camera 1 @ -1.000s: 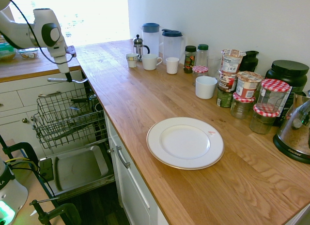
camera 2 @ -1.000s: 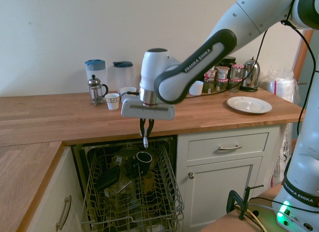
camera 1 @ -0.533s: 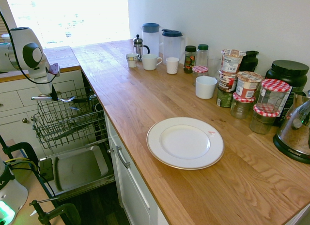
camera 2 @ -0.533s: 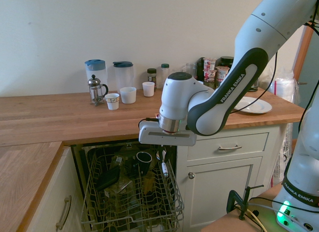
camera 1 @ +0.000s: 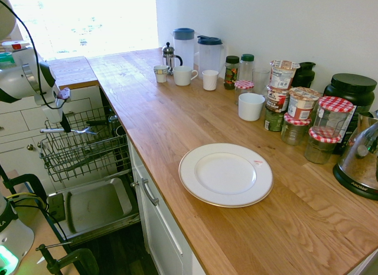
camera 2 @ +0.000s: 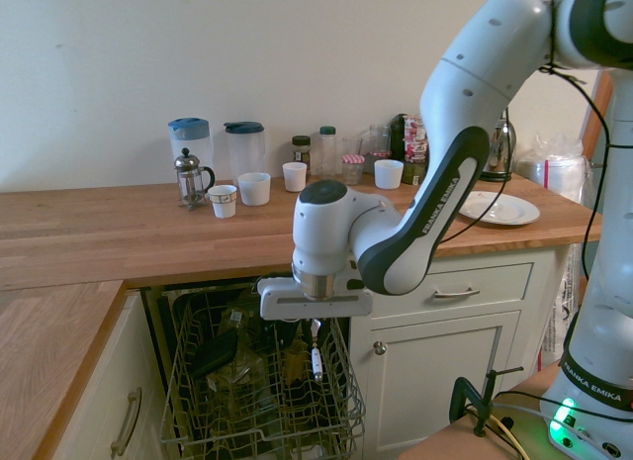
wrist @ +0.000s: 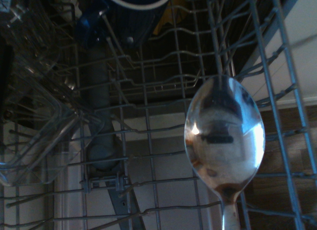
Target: Put the spoon in the dishwasher
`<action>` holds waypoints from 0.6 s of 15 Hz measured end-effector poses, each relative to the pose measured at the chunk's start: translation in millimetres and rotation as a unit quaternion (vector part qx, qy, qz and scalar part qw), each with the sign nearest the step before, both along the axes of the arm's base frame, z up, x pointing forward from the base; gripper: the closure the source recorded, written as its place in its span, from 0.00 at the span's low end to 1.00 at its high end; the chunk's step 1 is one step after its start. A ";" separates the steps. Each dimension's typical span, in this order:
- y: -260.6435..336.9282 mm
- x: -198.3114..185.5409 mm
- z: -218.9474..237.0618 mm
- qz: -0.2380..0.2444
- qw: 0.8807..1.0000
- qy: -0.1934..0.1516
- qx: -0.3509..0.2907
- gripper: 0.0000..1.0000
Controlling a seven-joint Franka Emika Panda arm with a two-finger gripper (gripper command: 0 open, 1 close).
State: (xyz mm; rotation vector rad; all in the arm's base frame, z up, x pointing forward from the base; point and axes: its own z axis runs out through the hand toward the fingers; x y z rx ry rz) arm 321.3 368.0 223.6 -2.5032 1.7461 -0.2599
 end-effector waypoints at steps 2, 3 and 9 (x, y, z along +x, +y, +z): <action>6.4 9.4 -30.3 0.000 1.000 0.015 -0.002 1.00; 8.6 11.7 -44.9 0.000 1.000 0.023 -0.003 1.00; 2.2 35.1 -111.1 -0.013 0.999 0.043 -0.005 0.00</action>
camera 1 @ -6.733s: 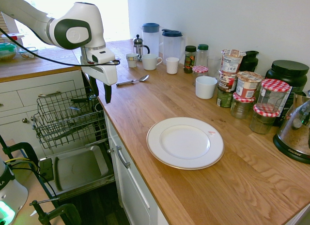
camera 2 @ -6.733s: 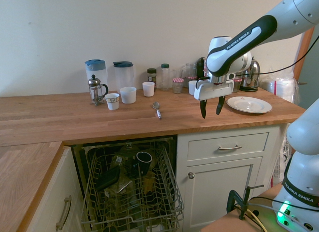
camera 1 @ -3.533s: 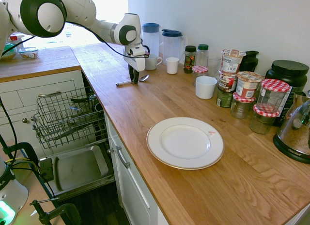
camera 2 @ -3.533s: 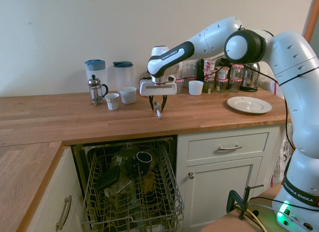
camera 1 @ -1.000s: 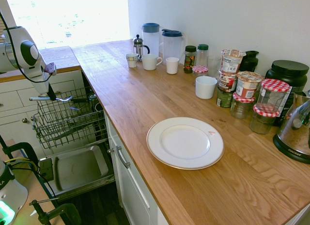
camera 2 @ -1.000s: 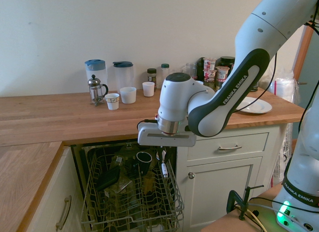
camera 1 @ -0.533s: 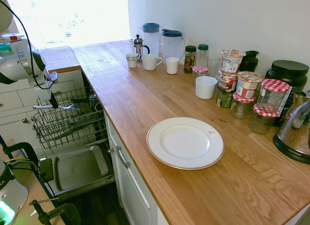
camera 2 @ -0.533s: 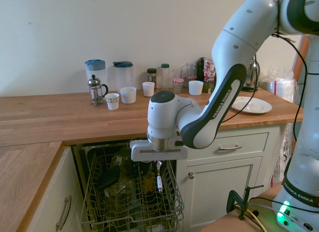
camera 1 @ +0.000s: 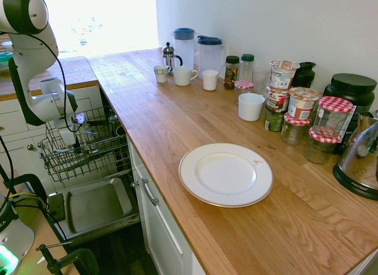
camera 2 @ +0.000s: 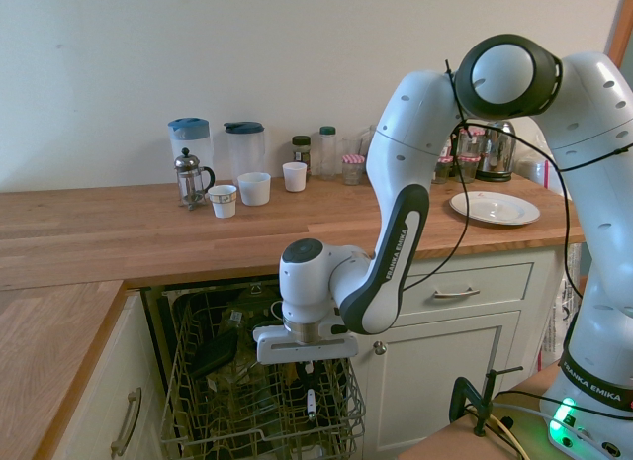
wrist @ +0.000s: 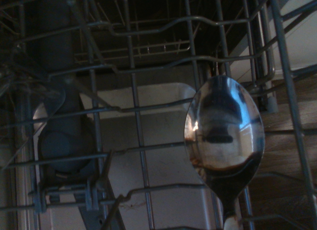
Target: Put the spoon in the dishwasher
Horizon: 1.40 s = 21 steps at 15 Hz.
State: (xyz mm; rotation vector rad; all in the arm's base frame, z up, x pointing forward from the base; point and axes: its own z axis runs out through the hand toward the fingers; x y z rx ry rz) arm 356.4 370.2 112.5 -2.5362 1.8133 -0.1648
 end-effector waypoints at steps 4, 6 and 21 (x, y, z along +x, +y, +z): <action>12.8 6.3 -11.6 0.002 1.000 -0.004 -0.001 0.00; 13.5 9.9 -11.3 0.002 1.000 -0.005 -0.002 0.00; 11.9 -10.9 90.3 0.012 0.999 -0.037 -0.019 0.00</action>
